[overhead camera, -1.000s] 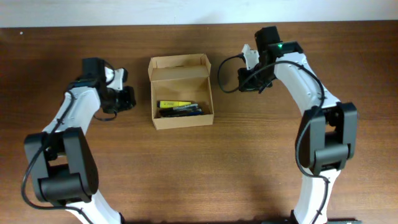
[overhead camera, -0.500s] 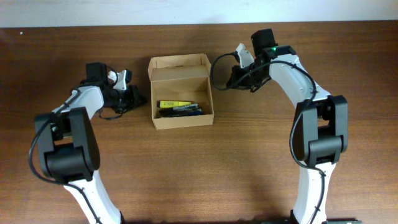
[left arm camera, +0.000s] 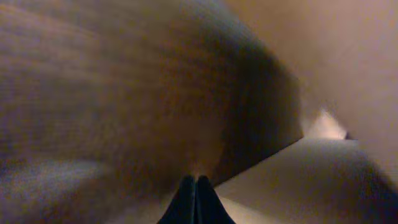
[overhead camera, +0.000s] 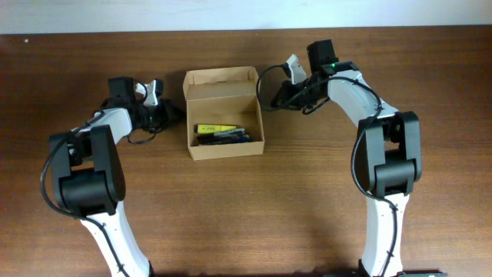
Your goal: Pack container
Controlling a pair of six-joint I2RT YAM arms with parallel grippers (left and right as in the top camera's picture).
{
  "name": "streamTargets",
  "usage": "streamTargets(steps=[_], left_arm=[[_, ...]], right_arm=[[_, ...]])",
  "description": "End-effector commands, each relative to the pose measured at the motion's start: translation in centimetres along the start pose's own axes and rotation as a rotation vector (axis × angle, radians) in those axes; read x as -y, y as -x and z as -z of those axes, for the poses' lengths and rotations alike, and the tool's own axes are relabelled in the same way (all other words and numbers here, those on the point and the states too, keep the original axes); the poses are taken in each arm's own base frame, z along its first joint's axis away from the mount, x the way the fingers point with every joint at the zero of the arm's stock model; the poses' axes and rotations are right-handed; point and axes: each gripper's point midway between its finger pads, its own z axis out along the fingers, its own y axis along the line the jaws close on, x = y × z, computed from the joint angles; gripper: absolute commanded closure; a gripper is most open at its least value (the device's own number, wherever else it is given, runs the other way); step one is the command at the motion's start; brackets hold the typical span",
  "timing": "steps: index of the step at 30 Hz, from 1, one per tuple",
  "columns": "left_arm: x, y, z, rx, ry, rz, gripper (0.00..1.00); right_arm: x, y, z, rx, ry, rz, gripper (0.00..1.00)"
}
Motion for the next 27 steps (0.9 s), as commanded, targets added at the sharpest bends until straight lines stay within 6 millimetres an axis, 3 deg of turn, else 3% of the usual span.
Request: streamTargets(steps=[1, 10, 15, 22, 27], left_arm=[[1.3, 0.9, -0.4, 0.018, -0.069, 0.005, 0.99], [2.6, 2.2, -0.6, 0.061, -0.119, -0.019, 0.99], [3.0, 2.6, -0.5, 0.071, -0.137, -0.034, 0.98], [3.7, 3.4, -0.3, 0.098, -0.166, -0.052, 0.98], [5.8, 4.8, 0.3, 0.141, -0.263, -0.101, 0.98]], right_arm=[[-0.7, -0.3, -1.1, -0.013, 0.066, -0.003, 0.96], [-1.5, 0.1, -2.1, -0.001, 0.097, 0.035, 0.96], [-3.1, 0.9, -2.2, 0.031, 0.164, 0.085, 0.96], [-3.2, 1.2, -2.3, 0.041, 0.166, 0.097, 0.96], [-4.3, 1.9, -2.0, 0.069, 0.224, 0.137, 0.96]])
